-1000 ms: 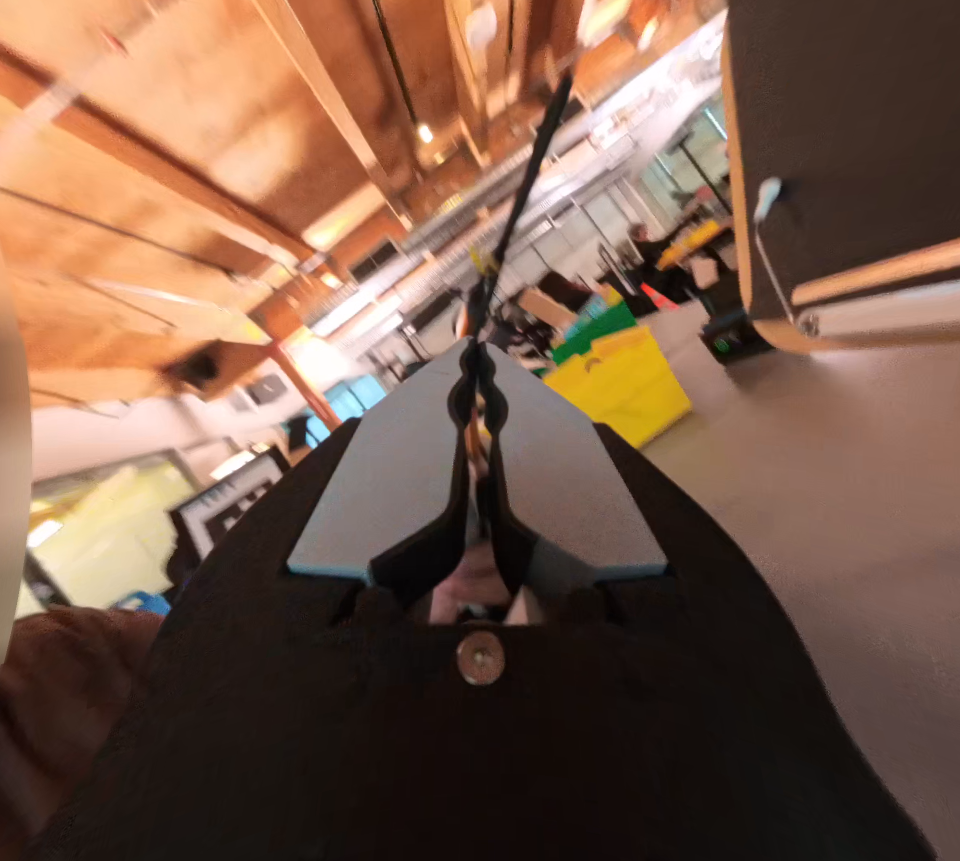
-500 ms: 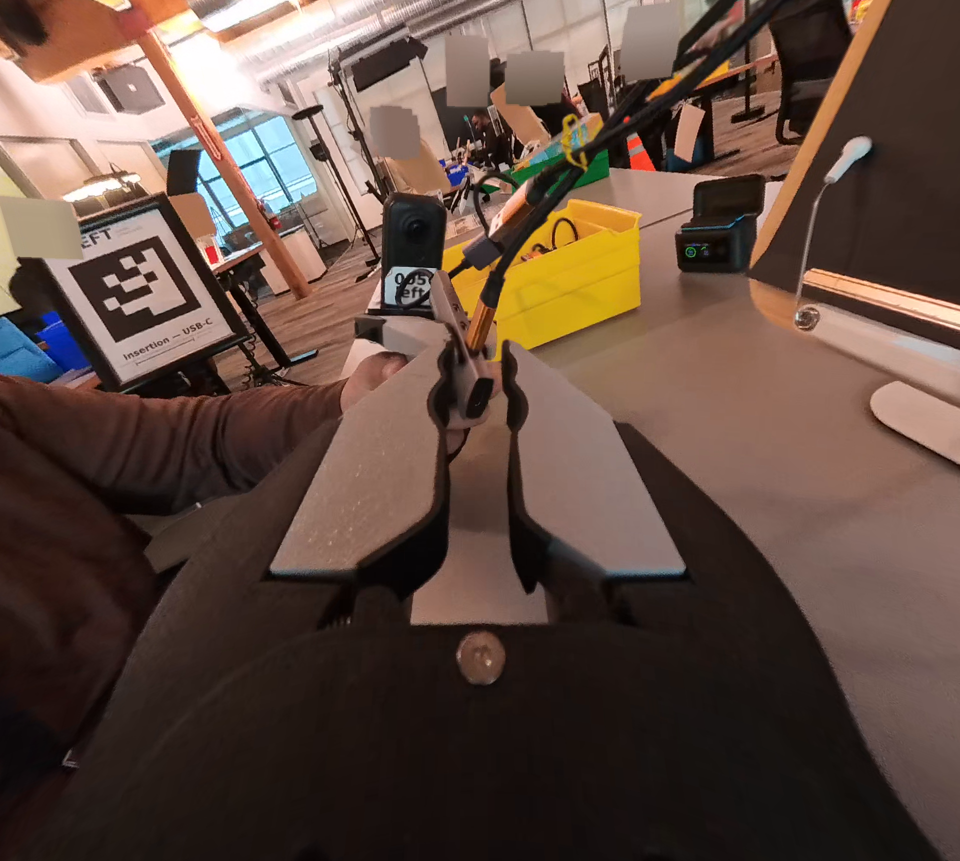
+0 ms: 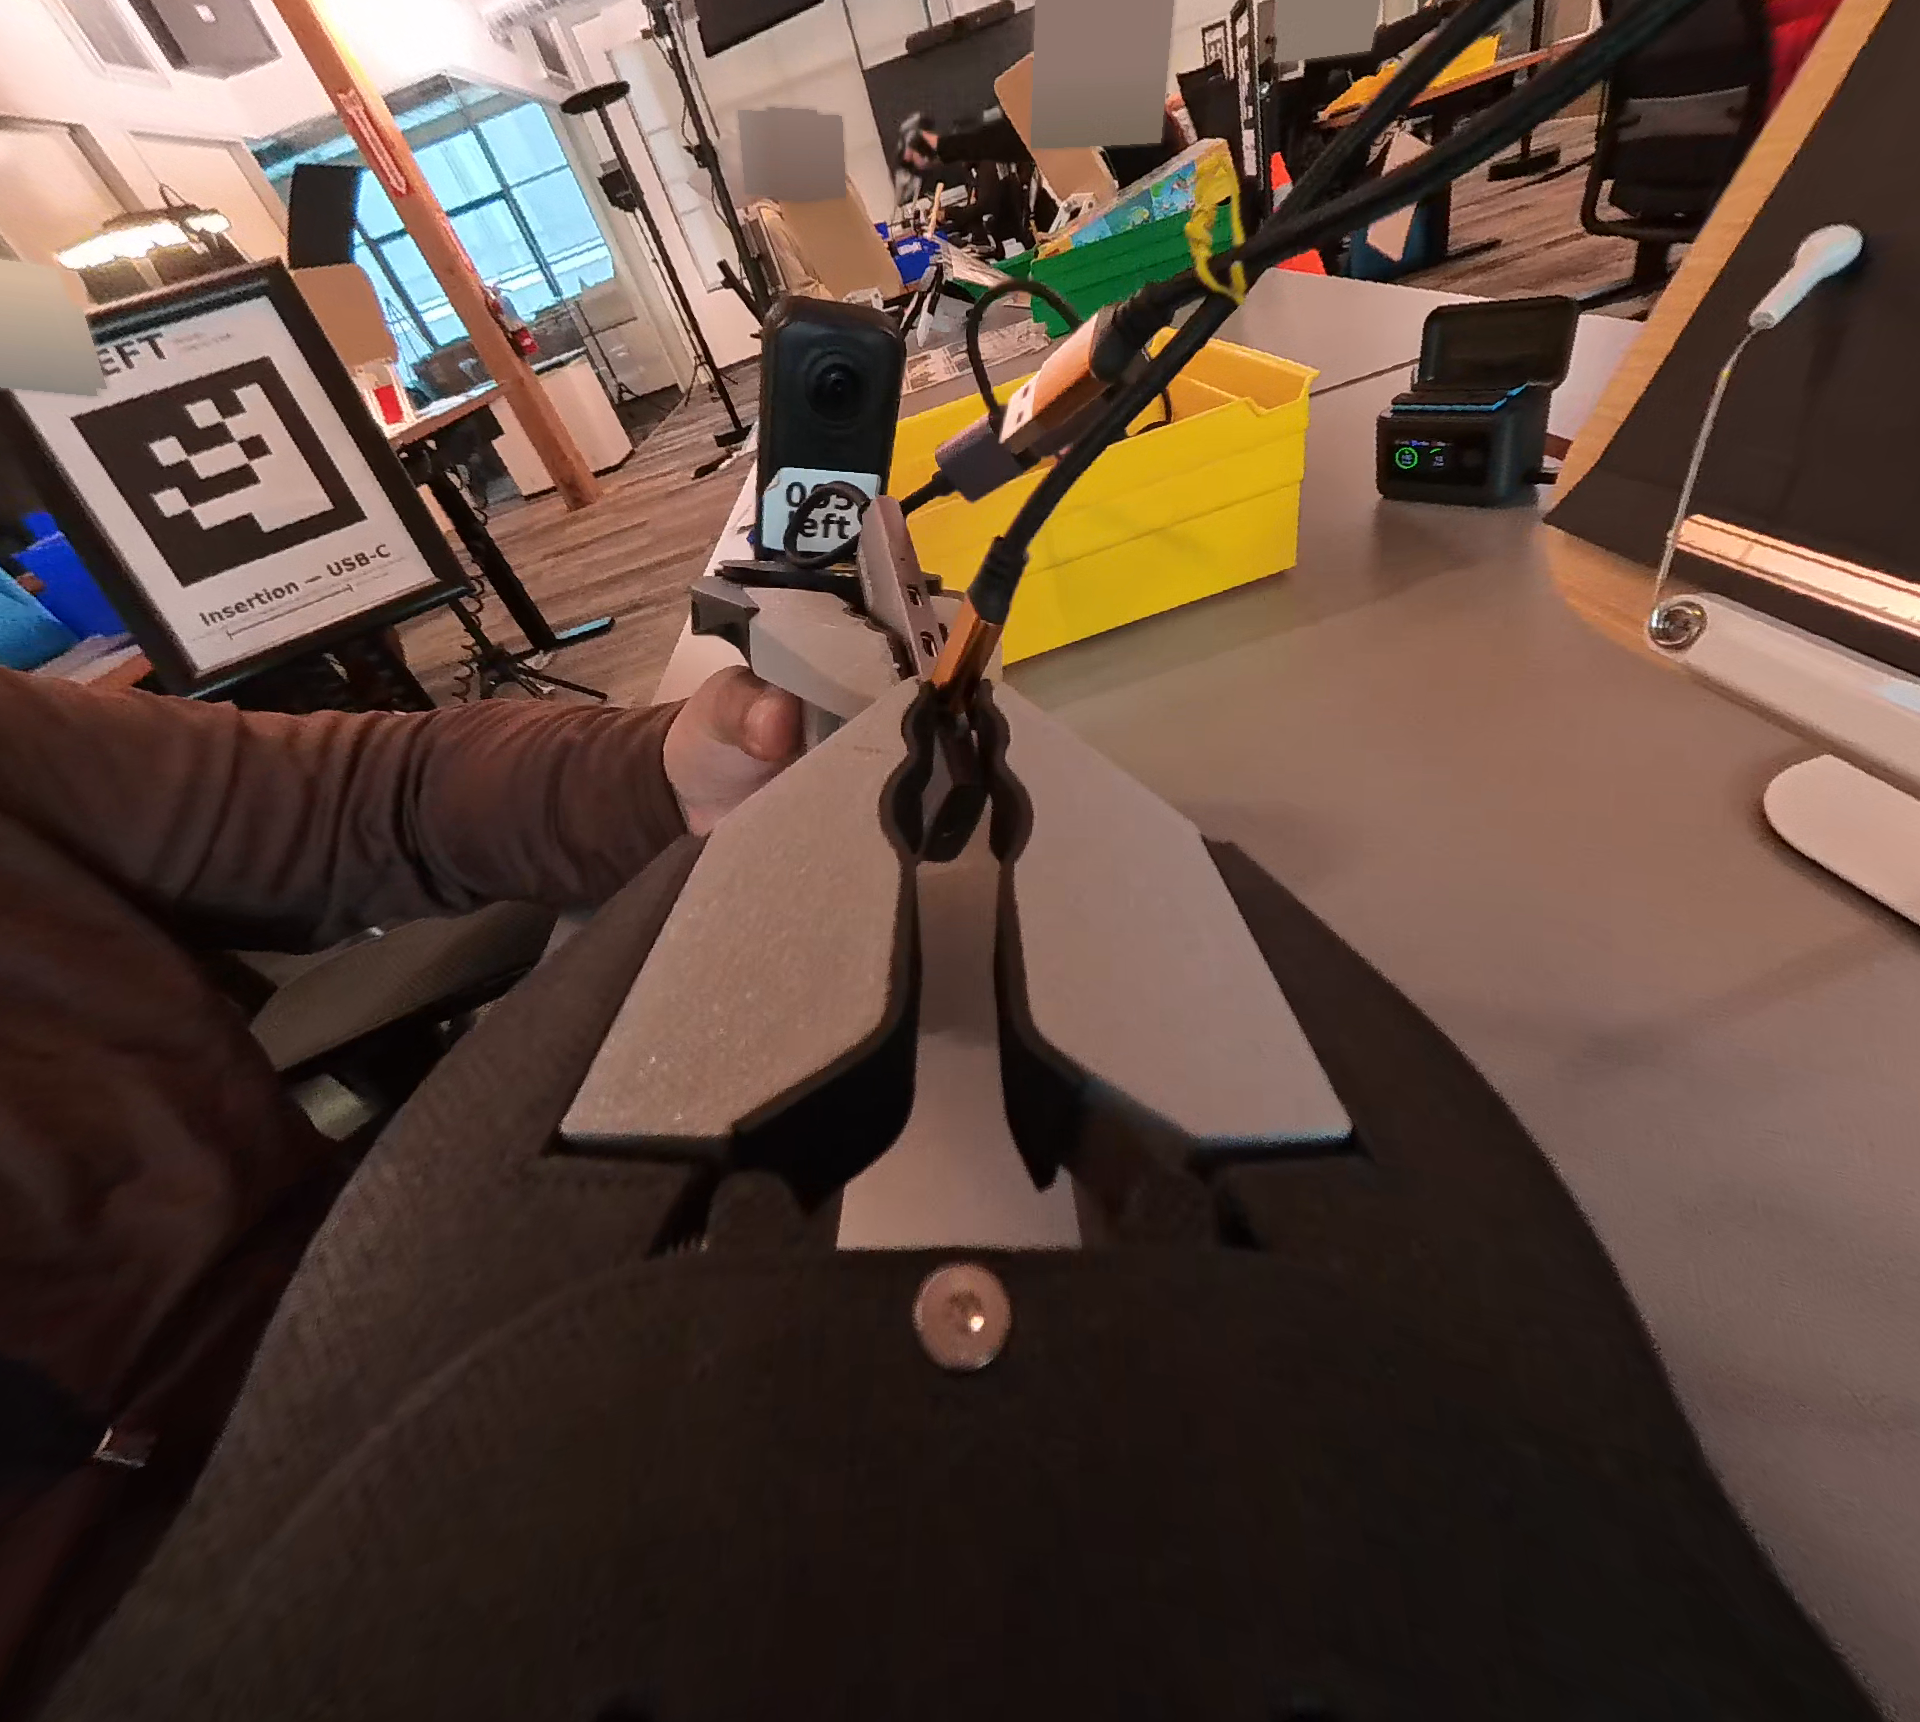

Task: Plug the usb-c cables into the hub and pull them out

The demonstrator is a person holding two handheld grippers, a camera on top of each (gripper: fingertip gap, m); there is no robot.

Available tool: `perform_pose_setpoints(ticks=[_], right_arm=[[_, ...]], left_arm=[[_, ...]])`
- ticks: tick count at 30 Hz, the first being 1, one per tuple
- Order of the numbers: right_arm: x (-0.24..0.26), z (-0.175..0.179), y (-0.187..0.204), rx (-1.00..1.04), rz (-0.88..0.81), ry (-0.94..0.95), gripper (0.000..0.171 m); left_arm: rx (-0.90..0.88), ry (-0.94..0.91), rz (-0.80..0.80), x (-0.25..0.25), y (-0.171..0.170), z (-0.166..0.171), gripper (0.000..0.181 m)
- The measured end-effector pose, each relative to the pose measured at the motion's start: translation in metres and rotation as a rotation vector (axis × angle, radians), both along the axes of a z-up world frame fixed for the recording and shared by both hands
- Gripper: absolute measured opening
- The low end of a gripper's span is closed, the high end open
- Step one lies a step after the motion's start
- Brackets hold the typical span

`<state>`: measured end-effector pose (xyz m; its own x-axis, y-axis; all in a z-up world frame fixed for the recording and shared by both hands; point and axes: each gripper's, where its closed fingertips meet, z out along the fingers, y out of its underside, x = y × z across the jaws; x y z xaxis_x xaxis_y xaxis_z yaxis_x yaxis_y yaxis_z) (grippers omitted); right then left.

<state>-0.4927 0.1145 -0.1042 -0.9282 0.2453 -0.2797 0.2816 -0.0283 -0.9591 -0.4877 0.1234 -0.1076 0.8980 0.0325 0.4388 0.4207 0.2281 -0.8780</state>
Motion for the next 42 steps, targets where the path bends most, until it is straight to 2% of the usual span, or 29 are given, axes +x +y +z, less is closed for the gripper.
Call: perform_pose_setpoints(ticks=[1, 8, 11, 14, 16, 19, 26, 34, 42], right_arm=[[0.0, 0.0, 0.0, -0.006, 0.005, -0.008, 0.003], [0.002, -0.009, -0.011, -0.045, 0.063, -0.06, 0.004], [0.006, -0.003, -0.009, -0.038, 0.065, -0.035, 0.003], [0.009, 0.003, -0.008, -0.033, 0.066, -0.011, 0.004], [0.01, 0.003, -0.007, -0.023, 0.069, -0.006, 0.007], [0.012, 0.005, -0.006, -0.038, 0.093, -0.005, 0.022], [0.01, 0.004, -0.004, -0.06, 0.088, -0.023, 0.004], [0.01, 0.006, -0.005, -0.113, 0.116, -0.083, 0.002], [0.001, 0.005, -0.006, -0.097, -0.036, -0.009, 0.002]], left_arm=[[0.001, -0.006, -0.006, 0.0, 0.0, 0.0, 0.008], [-0.085, 0.03, -0.031, 0.007, 0.009, -0.015, 0.008], [-0.024, -0.018, -0.062, 0.01, 0.011, -0.008, 0.007], [-0.001, 0.025, -0.056, 0.014, 0.013, -0.002, 0.007], [-0.01, 0.039, -0.045, 0.014, 0.011, -0.002, 0.007], [0.01, 0.017, -0.027, 0.009, 0.006, 0.001, 0.007], [0.024, -0.001, -0.055, 0.011, 0.005, 0.002, 0.007], [0.02, 0.008, -0.043, 0.01, 0.005, 0.002, 0.007], [0.028, -0.025, -0.015, 0.002, 0.003, 0.0, 0.007]])
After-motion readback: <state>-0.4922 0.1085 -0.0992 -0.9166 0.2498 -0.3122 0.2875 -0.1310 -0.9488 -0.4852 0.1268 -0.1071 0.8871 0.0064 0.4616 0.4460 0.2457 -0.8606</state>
